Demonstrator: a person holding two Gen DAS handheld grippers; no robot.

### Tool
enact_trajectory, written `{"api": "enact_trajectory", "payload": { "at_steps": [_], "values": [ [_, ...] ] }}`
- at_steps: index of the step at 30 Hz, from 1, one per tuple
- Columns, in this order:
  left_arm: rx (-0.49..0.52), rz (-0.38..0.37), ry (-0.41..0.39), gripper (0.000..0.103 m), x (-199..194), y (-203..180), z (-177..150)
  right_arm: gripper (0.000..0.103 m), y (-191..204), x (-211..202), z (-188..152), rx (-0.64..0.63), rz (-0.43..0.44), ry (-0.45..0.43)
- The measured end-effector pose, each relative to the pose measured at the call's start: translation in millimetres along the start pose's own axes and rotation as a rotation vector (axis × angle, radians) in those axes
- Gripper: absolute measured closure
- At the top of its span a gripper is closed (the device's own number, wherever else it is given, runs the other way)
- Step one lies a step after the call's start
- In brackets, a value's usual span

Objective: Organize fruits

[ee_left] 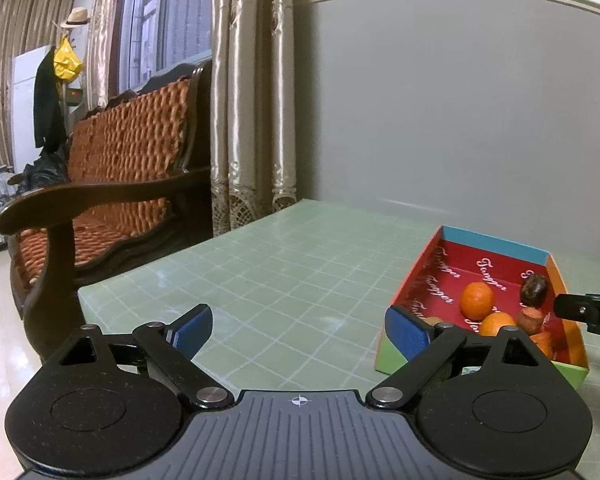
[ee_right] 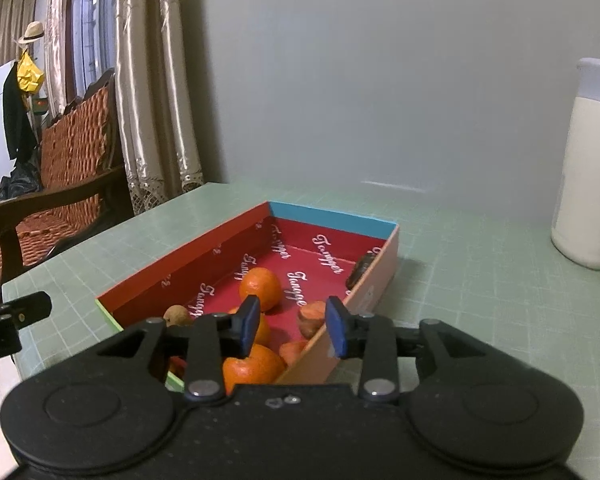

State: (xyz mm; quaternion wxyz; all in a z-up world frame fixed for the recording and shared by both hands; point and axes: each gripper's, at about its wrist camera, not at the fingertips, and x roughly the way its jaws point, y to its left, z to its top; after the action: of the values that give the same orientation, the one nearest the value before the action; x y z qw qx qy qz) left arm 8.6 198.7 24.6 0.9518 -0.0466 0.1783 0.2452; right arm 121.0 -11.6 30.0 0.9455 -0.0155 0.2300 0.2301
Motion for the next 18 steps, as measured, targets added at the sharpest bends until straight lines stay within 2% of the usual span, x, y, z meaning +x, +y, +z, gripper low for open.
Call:
{"api": "enact_trajectory", "payload": {
  "at_steps": [3, 6, 9, 11, 14, 18],
  "values": [
    [0.007, -0.012, 0.005, 0.002, -2, -5, 0, 0.057, -5, -9, -2, 0.014, -0.019, -0.004],
    [0.02, -0.031, -0.003, 0.0, -6, -13, 0, 0.034, -11, -22, -5, 0.026, -0.046, -0.017],
    [0.048, -0.073, 0.017, 0.0, -8, -26, -1, 0.025, -15, -39, -9, 0.037, -0.075, -0.031],
    [0.073, -0.113, 0.045, 0.0, -9, -36, -2, 0.012, -19, -52, -12, 0.058, -0.093, -0.032],
    [0.097, -0.167, 0.079, 0.0, -17, -49, 1, 0.002, -24, -71, -16, 0.085, -0.12, -0.033],
    [0.095, -0.19, 0.105, 0.0, -40, -60, 5, 0.0, -30, -101, -20, 0.124, -0.154, -0.027]
  ]
}}
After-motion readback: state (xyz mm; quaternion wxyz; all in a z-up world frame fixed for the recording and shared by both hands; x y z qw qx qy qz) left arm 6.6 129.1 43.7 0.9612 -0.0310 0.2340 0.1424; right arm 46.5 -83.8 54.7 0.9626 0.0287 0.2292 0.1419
